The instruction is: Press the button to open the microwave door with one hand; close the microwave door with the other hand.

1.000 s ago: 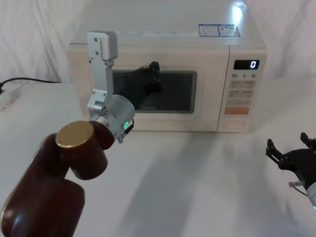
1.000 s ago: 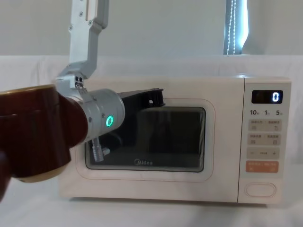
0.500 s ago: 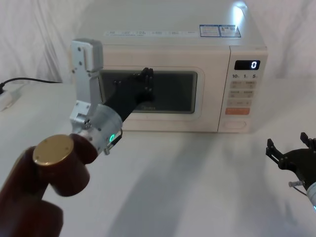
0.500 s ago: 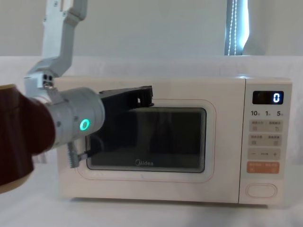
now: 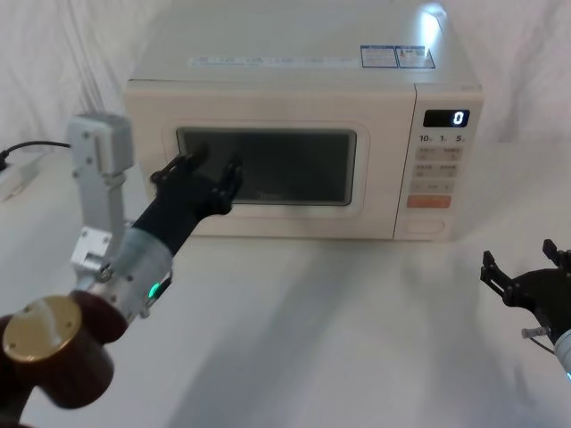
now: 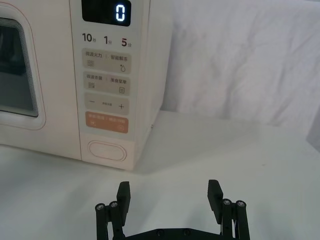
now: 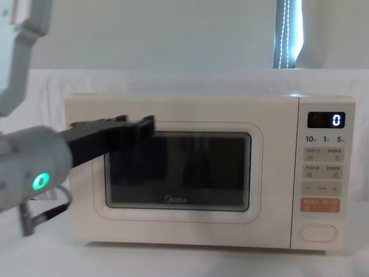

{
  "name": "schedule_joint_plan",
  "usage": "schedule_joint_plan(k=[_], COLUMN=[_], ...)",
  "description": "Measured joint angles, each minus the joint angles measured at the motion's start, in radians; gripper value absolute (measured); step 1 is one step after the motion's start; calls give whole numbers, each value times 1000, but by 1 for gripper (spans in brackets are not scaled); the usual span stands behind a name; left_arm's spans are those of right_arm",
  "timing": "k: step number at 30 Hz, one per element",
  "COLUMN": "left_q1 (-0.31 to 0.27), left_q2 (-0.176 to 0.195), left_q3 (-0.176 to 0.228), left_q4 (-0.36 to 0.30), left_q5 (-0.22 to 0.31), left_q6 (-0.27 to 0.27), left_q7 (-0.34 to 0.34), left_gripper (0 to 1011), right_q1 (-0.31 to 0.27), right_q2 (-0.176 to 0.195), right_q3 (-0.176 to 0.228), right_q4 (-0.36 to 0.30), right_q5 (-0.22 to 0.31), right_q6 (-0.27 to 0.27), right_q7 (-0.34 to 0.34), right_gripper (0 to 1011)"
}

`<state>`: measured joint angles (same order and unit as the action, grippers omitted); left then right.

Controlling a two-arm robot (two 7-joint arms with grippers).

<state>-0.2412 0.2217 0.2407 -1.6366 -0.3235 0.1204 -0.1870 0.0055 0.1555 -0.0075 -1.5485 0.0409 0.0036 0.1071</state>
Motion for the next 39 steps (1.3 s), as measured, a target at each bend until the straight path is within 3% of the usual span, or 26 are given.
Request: schedule_joint_plan(k=[6,11,18,39], left_q1=[53,94,137,199], left_q2=[3,2,1,-28], left_q3=[-36,-65,-89,-150], left_q4=[-19,-22,-15,31], left_q5=[-2,-9,-4,22], left_q6=[-12,-20,-38,-84], left_q7=[19,29,42,64], left_gripper=[658,851,1001,1001], right_q1=[0,0,0,0], right_q2=[0,0,0,0], right_q3=[0,0,0,0], right_q4=[0,0,0,0], right_q5=[0,0,0,0], right_q6=[0,0,0,0], right_q7=[0,0,0,0], right_gripper=[1002,1002,1002,1002])
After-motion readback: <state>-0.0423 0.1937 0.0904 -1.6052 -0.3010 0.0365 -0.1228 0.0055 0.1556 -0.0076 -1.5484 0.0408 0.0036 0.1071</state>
